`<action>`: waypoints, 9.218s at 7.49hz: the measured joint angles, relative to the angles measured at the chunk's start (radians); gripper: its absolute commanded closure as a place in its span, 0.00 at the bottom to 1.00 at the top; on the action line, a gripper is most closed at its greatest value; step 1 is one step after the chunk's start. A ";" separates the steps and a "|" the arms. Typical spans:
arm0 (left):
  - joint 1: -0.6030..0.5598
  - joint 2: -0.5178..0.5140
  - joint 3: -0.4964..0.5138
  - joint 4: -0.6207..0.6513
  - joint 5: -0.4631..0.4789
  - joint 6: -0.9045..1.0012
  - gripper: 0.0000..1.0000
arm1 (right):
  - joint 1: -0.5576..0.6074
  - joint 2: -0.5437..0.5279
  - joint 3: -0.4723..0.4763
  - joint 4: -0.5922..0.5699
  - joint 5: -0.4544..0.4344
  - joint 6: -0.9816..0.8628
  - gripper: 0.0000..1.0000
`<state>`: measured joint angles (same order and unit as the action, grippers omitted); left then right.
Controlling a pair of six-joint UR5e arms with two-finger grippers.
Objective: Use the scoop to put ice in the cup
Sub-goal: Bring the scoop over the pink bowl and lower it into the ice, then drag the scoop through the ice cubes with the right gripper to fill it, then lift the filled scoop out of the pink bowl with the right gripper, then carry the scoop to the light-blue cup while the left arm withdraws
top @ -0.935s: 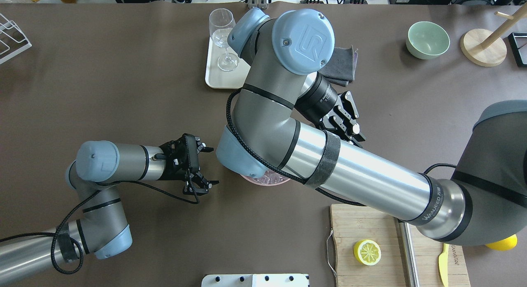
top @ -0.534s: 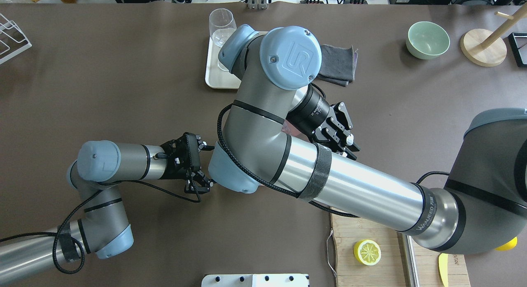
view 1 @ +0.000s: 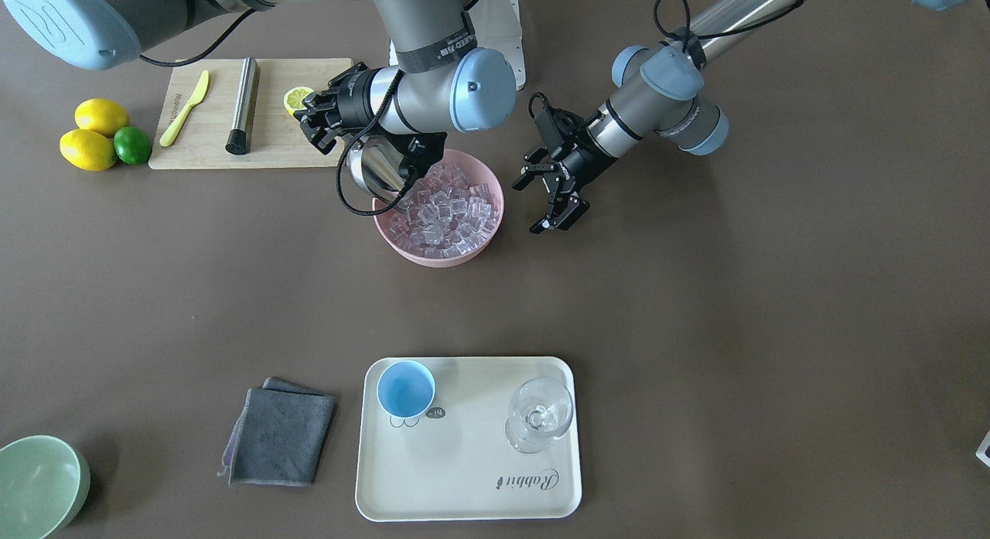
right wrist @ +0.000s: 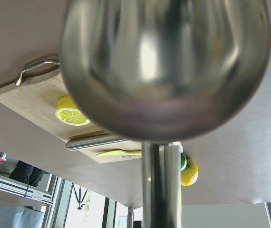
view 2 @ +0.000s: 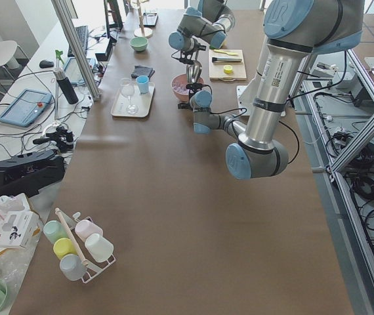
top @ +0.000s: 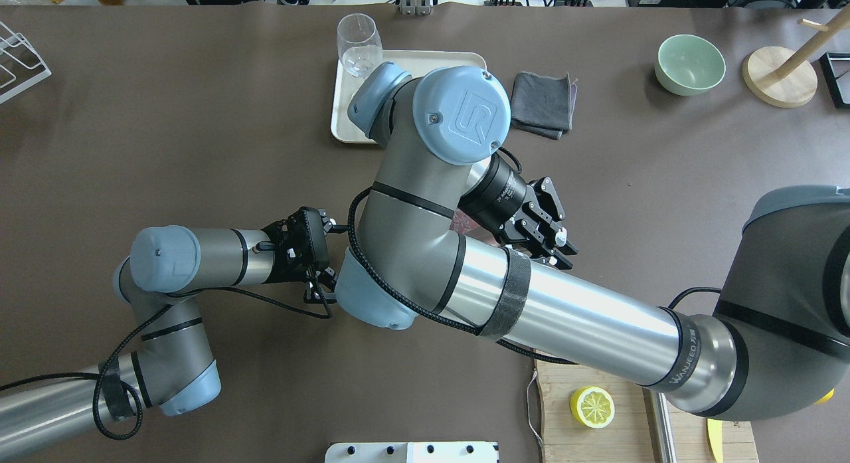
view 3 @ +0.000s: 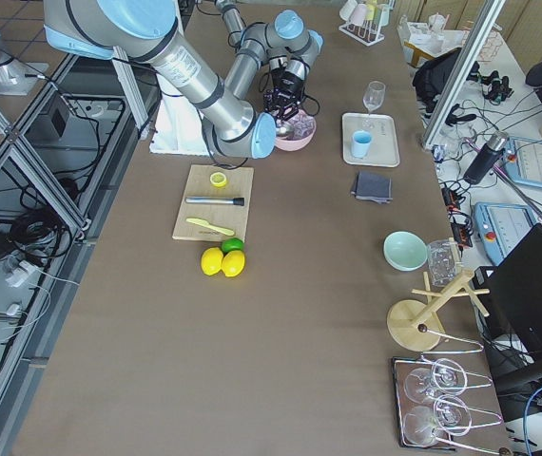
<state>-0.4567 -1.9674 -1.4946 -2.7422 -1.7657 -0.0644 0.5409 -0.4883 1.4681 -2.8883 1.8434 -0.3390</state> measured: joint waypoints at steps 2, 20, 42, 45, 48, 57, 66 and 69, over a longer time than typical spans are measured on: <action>0.000 -0.010 0.005 0.002 0.010 0.000 0.02 | -0.004 -0.010 0.001 0.034 0.000 0.005 1.00; -0.002 -0.019 0.016 0.012 0.013 -0.002 0.02 | -0.009 -0.390 0.390 0.569 -0.004 0.003 1.00; -0.011 -0.014 0.016 0.013 0.013 -0.002 0.02 | -0.009 -0.671 0.468 1.193 0.143 -0.016 1.00; -0.012 -0.013 0.016 0.013 0.013 -0.002 0.02 | -0.008 -0.672 0.502 1.188 0.182 -0.015 1.00; -0.012 -0.013 0.016 0.013 0.013 -0.002 0.02 | 0.017 -0.668 0.539 1.151 0.226 -0.010 1.00; -0.044 0.017 0.006 0.001 0.003 0.002 0.02 | 0.295 -0.653 0.549 0.920 0.380 0.077 1.00; -0.313 0.263 -0.022 -0.034 -0.270 0.002 0.02 | 0.334 -0.433 0.329 0.835 0.537 0.797 1.00; -0.475 0.457 -0.047 -0.024 -0.367 -0.003 0.02 | 0.337 -0.234 0.081 0.745 0.626 0.801 1.00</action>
<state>-0.9322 -1.5106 -1.5417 -2.7660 -2.1328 -0.0670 0.8775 -0.7224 1.5488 -2.1430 2.4696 0.4617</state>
